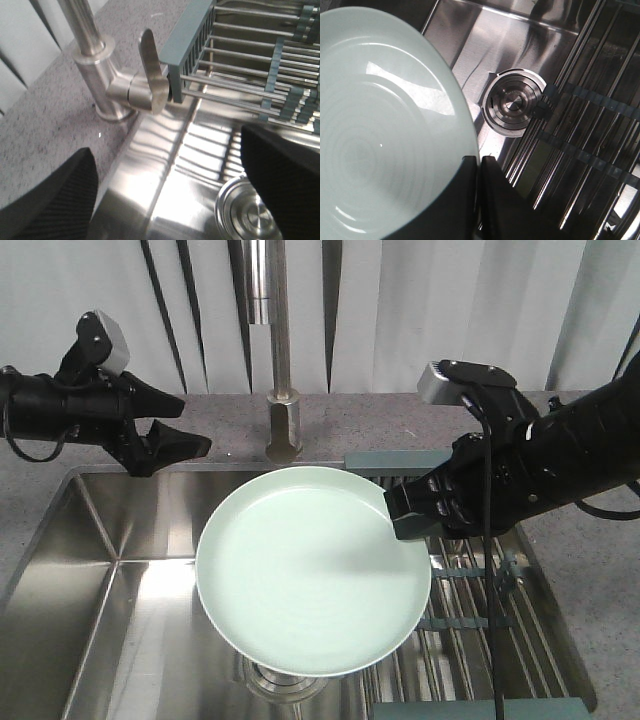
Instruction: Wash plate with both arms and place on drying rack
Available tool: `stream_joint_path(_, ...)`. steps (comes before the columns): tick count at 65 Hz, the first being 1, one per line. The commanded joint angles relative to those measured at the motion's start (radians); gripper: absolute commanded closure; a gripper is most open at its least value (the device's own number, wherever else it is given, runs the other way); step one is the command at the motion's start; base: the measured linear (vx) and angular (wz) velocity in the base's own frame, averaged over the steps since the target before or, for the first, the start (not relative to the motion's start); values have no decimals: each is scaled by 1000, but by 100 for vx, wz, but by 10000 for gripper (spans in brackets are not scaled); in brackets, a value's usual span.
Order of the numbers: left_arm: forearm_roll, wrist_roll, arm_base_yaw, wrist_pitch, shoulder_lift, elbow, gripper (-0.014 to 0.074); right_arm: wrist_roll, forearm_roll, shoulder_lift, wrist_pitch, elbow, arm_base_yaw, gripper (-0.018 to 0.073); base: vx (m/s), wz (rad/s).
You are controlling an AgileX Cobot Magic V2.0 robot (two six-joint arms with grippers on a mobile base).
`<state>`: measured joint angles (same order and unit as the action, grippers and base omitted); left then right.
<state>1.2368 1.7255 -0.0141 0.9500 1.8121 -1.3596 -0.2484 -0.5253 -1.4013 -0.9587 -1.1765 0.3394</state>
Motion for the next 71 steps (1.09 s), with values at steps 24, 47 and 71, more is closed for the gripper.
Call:
stream_joint_path(24, 88, 12, 117, 60, 141, -286, 20, -7, -35, 35, 37, -26, -4, 568, 0, 0)
stream_joint_path(47, 85, 7, 192, 36, 220, -382, 20, -7, -35, 35, 37, -26, -4, 568, 0, 0)
stream_joint_path(71, 32, -24, 200, 229, 222, -382, 20, -7, -35, 35, 37, -26, -4, 568, 0, 0)
